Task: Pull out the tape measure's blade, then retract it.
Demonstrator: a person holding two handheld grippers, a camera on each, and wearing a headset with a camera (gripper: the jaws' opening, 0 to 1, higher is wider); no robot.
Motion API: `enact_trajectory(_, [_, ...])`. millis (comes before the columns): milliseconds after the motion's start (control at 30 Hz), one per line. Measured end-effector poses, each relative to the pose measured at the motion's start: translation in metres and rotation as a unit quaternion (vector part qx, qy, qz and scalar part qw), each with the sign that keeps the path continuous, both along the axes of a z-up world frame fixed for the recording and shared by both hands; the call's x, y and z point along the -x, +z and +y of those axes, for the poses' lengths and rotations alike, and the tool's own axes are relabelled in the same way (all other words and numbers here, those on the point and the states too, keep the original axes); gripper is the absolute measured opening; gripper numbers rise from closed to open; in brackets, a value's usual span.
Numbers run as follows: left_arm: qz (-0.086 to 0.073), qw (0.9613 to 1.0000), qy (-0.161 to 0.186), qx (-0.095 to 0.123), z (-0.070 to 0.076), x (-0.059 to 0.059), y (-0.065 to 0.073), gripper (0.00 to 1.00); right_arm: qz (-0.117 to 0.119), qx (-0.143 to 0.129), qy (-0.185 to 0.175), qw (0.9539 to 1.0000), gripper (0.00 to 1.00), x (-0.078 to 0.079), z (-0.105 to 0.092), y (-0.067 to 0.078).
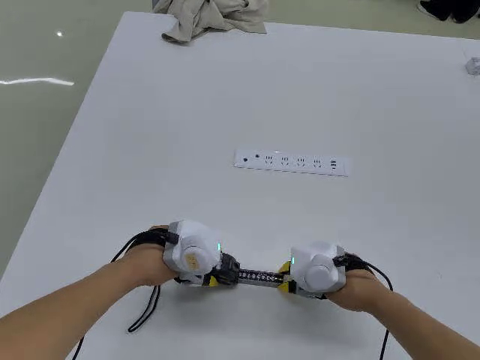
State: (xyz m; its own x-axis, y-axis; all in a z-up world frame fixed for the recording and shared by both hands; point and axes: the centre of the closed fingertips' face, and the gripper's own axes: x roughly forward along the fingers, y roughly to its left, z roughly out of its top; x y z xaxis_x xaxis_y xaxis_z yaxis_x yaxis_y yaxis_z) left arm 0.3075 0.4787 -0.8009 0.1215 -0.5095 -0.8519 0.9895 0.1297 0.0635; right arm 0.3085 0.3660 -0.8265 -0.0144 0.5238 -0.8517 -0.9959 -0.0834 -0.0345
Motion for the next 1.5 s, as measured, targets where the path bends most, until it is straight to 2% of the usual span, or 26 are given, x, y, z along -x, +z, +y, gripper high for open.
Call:
enact_trajectory(500, [0.0,1.0,-0.001,-0.006,0.0,0.0,-0.001,0.34,0.001,0.009,-0.005,1.0,0.12,-0.002,-0.014,-0.001])
enact_trajectory(633, [0.001,1.0,-0.001,-0.007,0.0,0.0,-0.001,0.34,-0.006,0.015,0.001,0.9999,0.12,-0.002,-0.02,-0.001])
enact_trajectory(1000, [0.002,0.9999,0.002,-0.01,0.0,0.0,-0.001,0.34,-0.004,0.015,-0.009,0.9998,0.12,-0.005,-0.033,0.0])
enact_trajectory(1500, [0.004,0.9999,0.004,-0.013,0.0,0.0,-0.001,0.34,-0.003,0.026,-0.023,0.9994,0.12,-0.009,-0.063,-0.001])
